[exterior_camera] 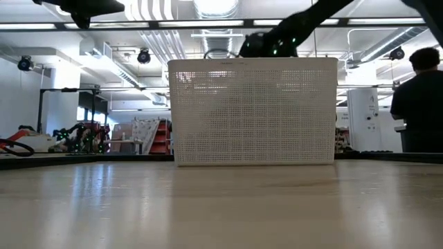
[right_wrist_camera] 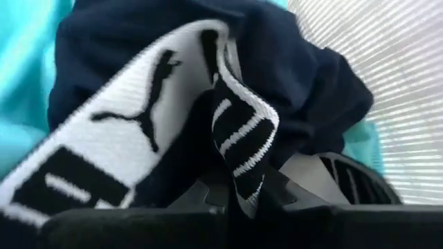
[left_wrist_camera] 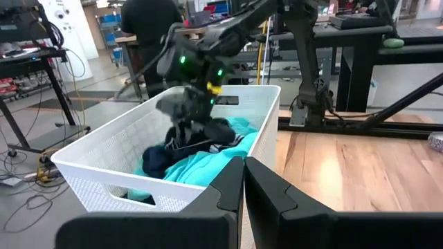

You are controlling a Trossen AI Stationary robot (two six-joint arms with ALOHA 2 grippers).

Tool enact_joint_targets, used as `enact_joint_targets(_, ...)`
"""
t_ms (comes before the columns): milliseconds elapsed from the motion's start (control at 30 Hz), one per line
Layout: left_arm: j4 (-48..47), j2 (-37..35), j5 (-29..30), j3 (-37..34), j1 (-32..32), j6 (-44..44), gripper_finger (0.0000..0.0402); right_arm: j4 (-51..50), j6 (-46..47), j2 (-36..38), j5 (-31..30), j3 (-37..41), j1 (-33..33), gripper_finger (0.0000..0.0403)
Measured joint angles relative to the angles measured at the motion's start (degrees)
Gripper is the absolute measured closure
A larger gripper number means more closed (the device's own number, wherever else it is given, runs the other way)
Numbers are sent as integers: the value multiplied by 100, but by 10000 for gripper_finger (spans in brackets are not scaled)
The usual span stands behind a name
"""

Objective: Sort clothes
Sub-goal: Put the black underwear into the white laundry bin, then return to Home Position

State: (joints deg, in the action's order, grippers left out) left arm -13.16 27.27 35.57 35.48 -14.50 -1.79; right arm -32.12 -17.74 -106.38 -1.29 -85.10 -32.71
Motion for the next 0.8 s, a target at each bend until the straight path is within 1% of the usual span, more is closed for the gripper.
enact_joint_targets(167,-87,-15,1,-4,0,25,402,2,285,-342,12,-7,-41,369)
enact_joint_targets(333,-107,-15,2,-4,0,40,402,-98,367,-210,11,-16,-28,325)
enact_joint_targets(467,-104,-41,3,-4,0,40,402,-435,496,116,36,-262,-8,274)
enact_joint_targets(667,-94,-133,3,8,0,20,402,-777,534,815,51,-570,65,197)
enact_joint_targets(733,-94,-184,7,23,0,-33,402,-851,485,1104,47,-616,131,185)
enact_joint_targets(800,-93,-237,7,39,0,-51,402,-875,469,1403,46,-616,236,189)
